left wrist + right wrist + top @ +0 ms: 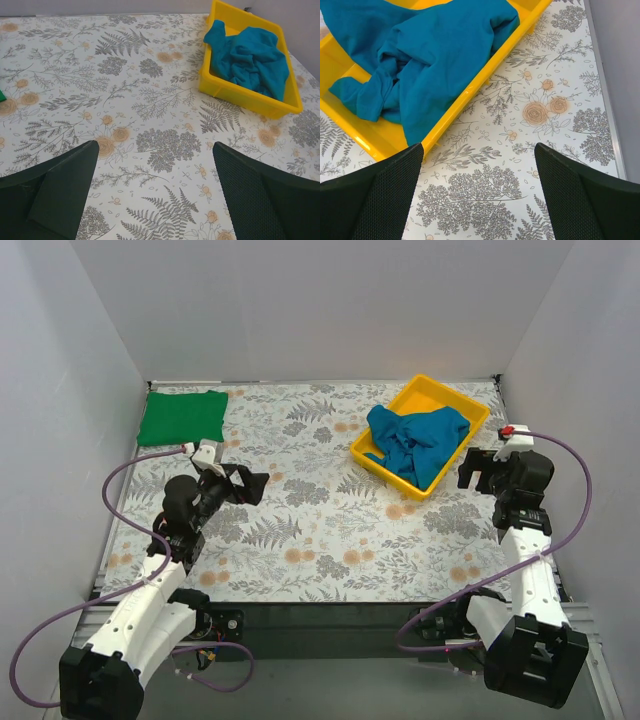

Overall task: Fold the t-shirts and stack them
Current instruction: Grab the tshirt from the pile

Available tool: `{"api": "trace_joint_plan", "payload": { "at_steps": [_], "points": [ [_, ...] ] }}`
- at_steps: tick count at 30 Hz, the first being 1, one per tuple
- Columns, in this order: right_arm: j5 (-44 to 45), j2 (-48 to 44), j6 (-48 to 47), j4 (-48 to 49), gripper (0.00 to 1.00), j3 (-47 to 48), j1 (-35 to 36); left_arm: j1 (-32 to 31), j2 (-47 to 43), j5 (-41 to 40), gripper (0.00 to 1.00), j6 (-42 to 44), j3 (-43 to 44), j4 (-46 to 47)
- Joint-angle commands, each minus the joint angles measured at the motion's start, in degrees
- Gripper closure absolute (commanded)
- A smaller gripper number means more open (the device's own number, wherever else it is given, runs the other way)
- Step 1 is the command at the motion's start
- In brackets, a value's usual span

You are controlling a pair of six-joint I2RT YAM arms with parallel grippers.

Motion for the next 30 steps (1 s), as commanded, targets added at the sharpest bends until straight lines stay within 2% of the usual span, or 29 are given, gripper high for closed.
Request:
{"api": "trace_joint_plan", "payload": {
  "at_steps": [1,5,6,12,18,21,23,28,30],
  "points": [
    [-3.86,-1.60,0.29,-0.46,0.01,2.86,-0.39,-0.46,-0.39,3.18,0.02,1.22,-0.29,1.09],
    [-14.65,-2.65,-7.34,-2.74,0.02,2.42,-0.48,-0.81,0.40,5.90,0.02,0.87,-0.11,1.70],
    [-19.90,-3.70,-11.63,-3.28,0.02,1.55,-0.74,-1.25,0.75,6.52,0.02,0.69,-0.03,2.05],
    [-34.24,-4.68,-23.07,-7.59,0.02,0.14,-1.44,-4.14,1.90,10.30,0.02,0.61,1.21,0.83],
    [-35.42,-2.39,-25.03,-8.11,0.02,1.01,-1.53,-6.00,4.44,10.21,0.02,1.40,2.00,0.12],
    [-39.71,-0.99,-28.36,-9.87,0.02,2.07,-1.18,-6.00,5.85,10.56,0.02,1.48,2.52,-0.49],
    [-38.59,1.03,-29.59,-11.27,0.02,5.38,1.79,-6.00,5.85,10.74,0.02,1.66,2.35,-0.67],
    [-19.97,14.99,-31.71,-15.32,0.02,16.99,16.01,-6.08,6.29,9.25,0.02,2.27,2.44,-1.37],
    [-12.45,21.56,-31.36,-15.76,0.02,21.81,18.41,-6.08,6.38,8.64,0.02,2.54,2.52,-1.81]
  ]
}}
